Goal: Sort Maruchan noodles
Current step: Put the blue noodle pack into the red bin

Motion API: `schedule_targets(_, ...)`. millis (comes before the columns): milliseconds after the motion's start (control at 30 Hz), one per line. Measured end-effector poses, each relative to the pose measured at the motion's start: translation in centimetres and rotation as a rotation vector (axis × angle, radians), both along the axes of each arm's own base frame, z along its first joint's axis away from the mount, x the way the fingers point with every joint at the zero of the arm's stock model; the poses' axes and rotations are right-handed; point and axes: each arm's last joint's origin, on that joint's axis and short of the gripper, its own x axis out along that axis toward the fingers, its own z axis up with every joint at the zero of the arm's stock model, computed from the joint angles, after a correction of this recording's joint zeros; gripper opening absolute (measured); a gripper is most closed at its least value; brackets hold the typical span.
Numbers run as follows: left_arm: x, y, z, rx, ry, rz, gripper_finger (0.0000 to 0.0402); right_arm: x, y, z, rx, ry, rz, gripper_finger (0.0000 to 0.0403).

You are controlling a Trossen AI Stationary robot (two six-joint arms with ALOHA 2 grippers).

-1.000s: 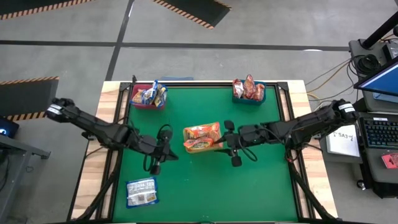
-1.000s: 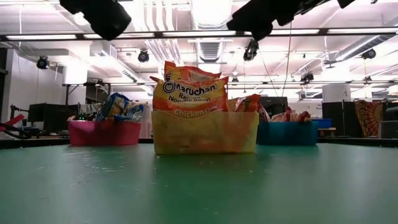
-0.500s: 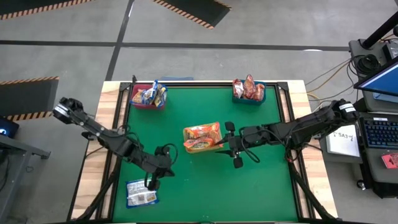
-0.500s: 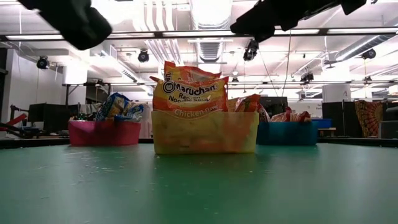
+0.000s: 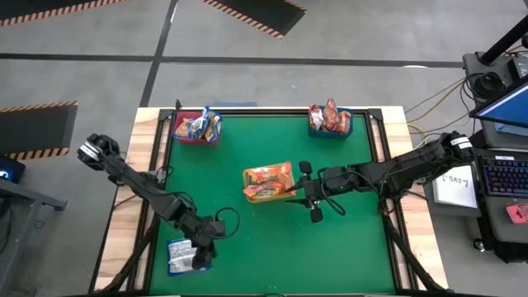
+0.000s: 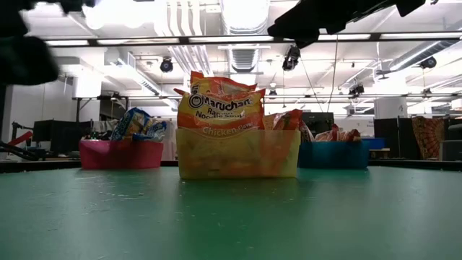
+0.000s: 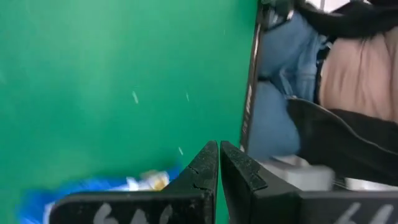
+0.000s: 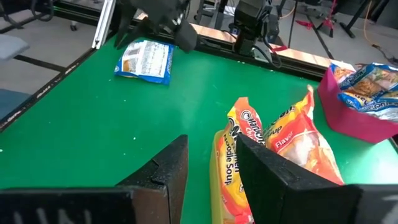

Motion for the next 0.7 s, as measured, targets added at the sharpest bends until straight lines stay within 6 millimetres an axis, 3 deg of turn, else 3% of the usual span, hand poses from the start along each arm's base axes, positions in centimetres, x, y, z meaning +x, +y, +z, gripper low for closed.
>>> schedule_targets(267,-1.6,-2.9,-1.7,-0.113,0.281,0.065,0.0000,-0.1,0.2,-0.1,0.018,0.011,0.002,0.0127)
schedule_targets(433,-3.1,-4.5,-1.3,-0.129,0.376,0.049,0.0000,-0.1,0.2,-0.1,0.015,0.011,0.002,0.0129)
schedule_targets(700,-4.4,-4.8,0.1,0.270,0.384,0.107,0.0005,-0.2,0.7,-0.1,0.044,0.020,0.011,0.0130)
